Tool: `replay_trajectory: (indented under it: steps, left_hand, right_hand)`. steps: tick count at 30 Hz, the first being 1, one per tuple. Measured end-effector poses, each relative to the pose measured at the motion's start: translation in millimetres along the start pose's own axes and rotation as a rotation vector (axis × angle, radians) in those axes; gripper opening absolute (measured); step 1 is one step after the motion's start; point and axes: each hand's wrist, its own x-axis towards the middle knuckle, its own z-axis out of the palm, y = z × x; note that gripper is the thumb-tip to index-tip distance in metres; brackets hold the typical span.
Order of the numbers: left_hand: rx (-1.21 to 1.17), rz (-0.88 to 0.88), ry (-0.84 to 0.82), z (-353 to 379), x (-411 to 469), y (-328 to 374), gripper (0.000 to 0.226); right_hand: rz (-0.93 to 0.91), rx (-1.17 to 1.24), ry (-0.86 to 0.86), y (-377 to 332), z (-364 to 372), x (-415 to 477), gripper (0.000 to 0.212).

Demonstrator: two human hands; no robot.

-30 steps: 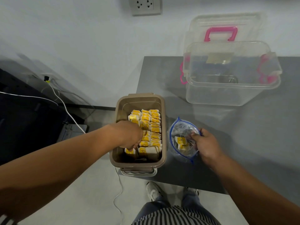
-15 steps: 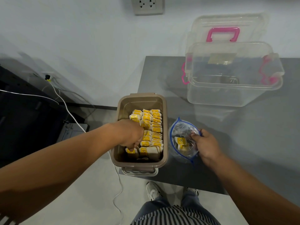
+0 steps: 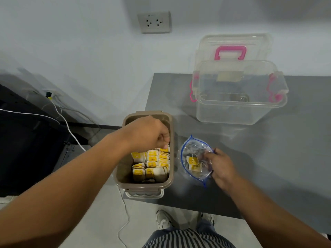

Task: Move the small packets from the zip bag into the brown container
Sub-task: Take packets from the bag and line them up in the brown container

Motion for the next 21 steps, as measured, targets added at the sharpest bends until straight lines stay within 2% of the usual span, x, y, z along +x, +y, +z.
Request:
replay_trajectory:
  steps: [2, 5, 10, 15, 18, 21]
  left_hand:
    - [-0.117, 0.016, 0.071, 2, 2, 25, 0.018]
    - [-0.239, 0.012, 0.077, 22, 16, 61, 0.019]
    - [-0.075, -0.004, 0.041, 72, 49, 93, 0.013]
    - [0.185, -0.047, -0.067, 101, 70, 107, 0.02]
    - [0.182, -0.125, -0.131, 115, 80, 109, 0.022]
    - [0.166, -0.159, -0.122, 124, 83, 109, 0.018]
  right_hand:
    - [-0.015, 0.017, 0.009, 0, -2, 0, 0.005]
    - [-0.031, -0.007, 0.027, 3, -7, 4, 0.012]
    - [-0.014, -0.037, 0.025, 8, -20, 8, 0.011]
    - [0.047, 0.014, -0.001, 11, -26, 11, 0.011]
    - [0.061, 0.055, -0.012, 13, -29, 11, 0.013]
    - [0.058, 0.08, -0.009, 14, -32, 12, 0.017]
